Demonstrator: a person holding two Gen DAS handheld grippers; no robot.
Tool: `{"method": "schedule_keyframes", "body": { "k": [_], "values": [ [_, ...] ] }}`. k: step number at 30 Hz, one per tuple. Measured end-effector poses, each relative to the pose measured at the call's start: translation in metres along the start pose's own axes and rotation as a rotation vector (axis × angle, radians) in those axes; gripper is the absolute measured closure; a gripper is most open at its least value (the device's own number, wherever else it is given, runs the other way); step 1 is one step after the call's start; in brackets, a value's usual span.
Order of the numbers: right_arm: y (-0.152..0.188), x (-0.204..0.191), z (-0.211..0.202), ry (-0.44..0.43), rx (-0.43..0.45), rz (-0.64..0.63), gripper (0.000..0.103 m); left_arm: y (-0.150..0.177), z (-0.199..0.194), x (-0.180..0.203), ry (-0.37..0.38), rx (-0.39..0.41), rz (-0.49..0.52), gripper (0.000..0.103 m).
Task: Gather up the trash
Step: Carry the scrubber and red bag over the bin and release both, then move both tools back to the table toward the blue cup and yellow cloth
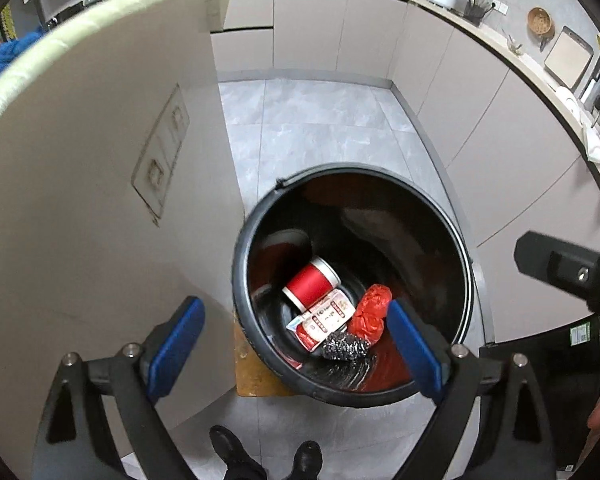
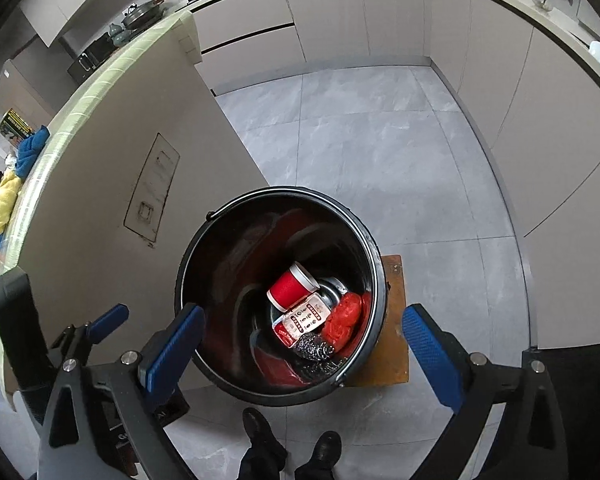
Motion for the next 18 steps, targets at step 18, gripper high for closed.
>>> {"method": "schedule_keyframes", "body": {
  "k": [18],
  "values": [
    [-0.018,-0.058,-0.091,0.005,0.150,-0.096,0.002,-0.031,-0.099,-0.041,-0.018,0.164,-0.059,0.010]
  ]
}}
Point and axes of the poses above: each gripper's, at about its wrist camera, not at the fingertips, and z roughly the way its jaws point, x to its right, y to its underside, the point moved 2 cm from there along z, roughly the way its jaws point, and after that the axes turned 3 degrees about z, right-handed, at the moved point
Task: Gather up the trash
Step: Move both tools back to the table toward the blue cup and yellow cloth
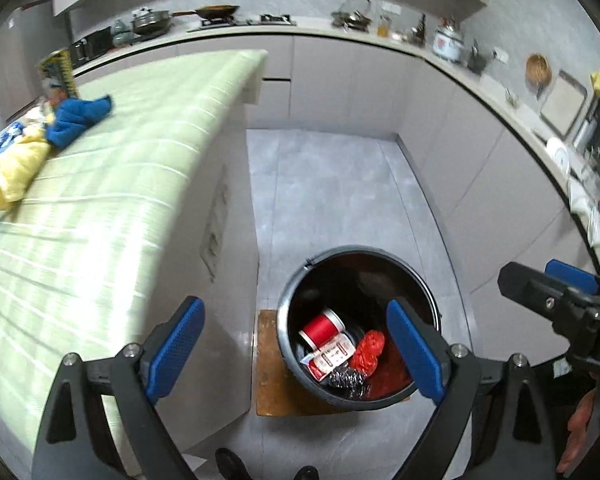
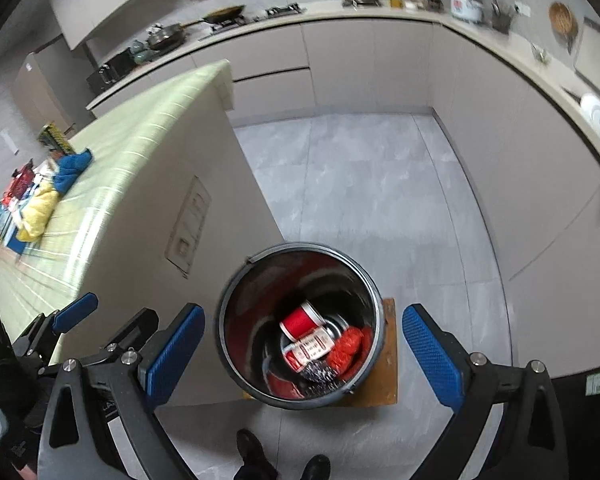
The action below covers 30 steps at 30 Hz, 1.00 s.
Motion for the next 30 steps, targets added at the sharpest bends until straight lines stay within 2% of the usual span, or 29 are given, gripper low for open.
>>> {"method": "schedule_keyframes", "body": {
  "k": [7,15,24,30],
  "values": [
    [-0.014,-0.066,-0.008,-0.071,0.029,-0.086,0.002,-0.002,-0.036,-0.064,-0.082,0.062,-0.087,0.010],
    [-0.011,-0.151,-0.010,-0.152,0.037,-0.214,0.002,0.014,-0.073,-0.143,-0.194,0.106,-0.185,0.010],
    [-0.004,-0.224,-0.014,-0.216,0.055,-0.313,0.002,0.029,-0.114,-0.209,-0.280,0.168,-0.261,0.010],
    [-0.003,-0.272,-0.018,-0.270,0.076,-0.365,0.003,0.039,-0.127,-0.248,-0.320,0.185,-0.291,0.010]
  ]
}}
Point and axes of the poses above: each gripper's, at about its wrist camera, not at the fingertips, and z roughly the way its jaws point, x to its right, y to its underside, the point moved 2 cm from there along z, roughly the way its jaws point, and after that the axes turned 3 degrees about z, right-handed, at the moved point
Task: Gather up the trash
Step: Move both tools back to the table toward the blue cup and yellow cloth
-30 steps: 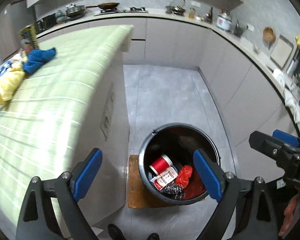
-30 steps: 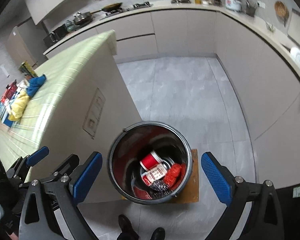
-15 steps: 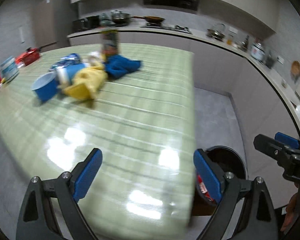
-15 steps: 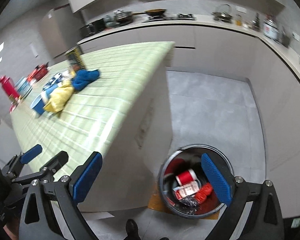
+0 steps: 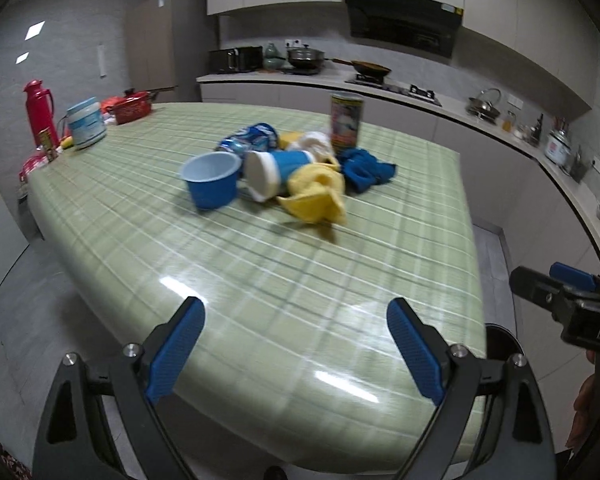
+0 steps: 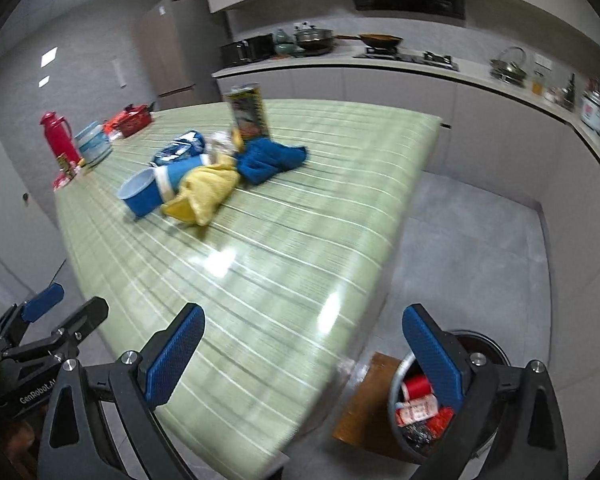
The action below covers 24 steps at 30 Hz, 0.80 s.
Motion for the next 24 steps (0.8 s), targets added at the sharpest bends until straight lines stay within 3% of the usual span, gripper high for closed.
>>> {"method": "schedule_keyframes", "body": {
  "k": [11,21,24],
  "values": [
    [-0.026,-0.059,0.040,-0.048,0.010,-0.045,0.003,-0.011,0.038,-0.075,-0.032,-0.012,-0.071,0.010],
    [-0.056,-0.088,0.086,-0.052,0.000,-0.038,0.003,-0.031,0.085,-0.100,0.028,-0.049,-0.057,0.010],
    [-0.063,-0.095,0.099,-0.050,-0.004,-0.041,0.004,-0.039,0.096,-0.106,0.015,-0.051,-0.041,0.010]
  ]
}}
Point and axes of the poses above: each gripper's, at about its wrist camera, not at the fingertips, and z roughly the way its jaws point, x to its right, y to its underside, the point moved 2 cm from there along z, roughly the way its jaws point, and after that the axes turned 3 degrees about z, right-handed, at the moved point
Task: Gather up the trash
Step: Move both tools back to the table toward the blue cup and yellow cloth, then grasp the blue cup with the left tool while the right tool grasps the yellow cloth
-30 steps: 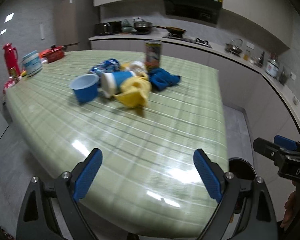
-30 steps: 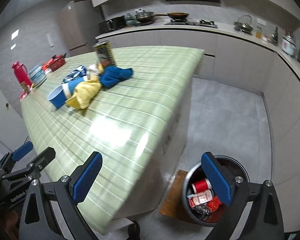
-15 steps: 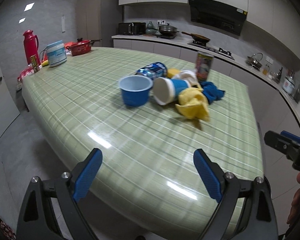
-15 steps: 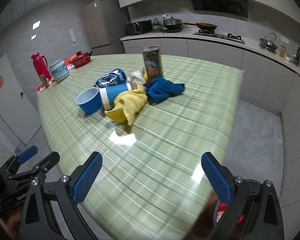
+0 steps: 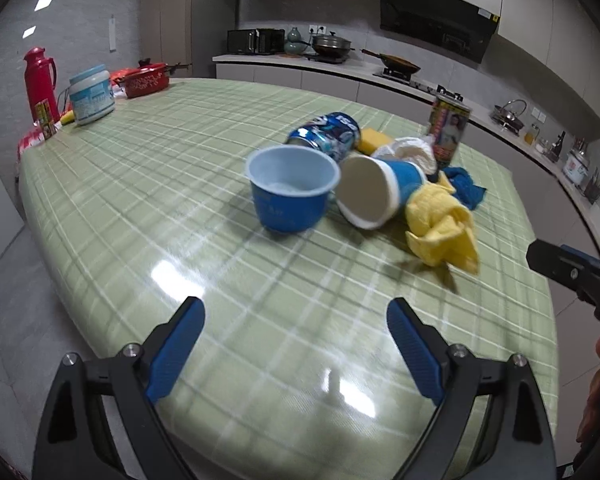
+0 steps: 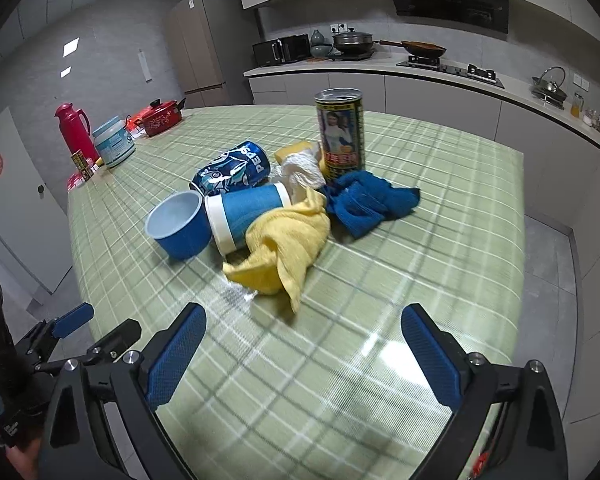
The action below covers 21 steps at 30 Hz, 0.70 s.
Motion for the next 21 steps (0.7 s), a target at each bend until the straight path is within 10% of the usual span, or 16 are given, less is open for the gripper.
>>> {"method": "schedule_keyframes", "body": {
  "k": [21],
  "values": [
    [-0.034,-0.017,0.108,0.050,-0.103,0.030,0.015,-0.058,0.089,-0.025,0.099,-0.057,0.032,0.015]
  ]
}}
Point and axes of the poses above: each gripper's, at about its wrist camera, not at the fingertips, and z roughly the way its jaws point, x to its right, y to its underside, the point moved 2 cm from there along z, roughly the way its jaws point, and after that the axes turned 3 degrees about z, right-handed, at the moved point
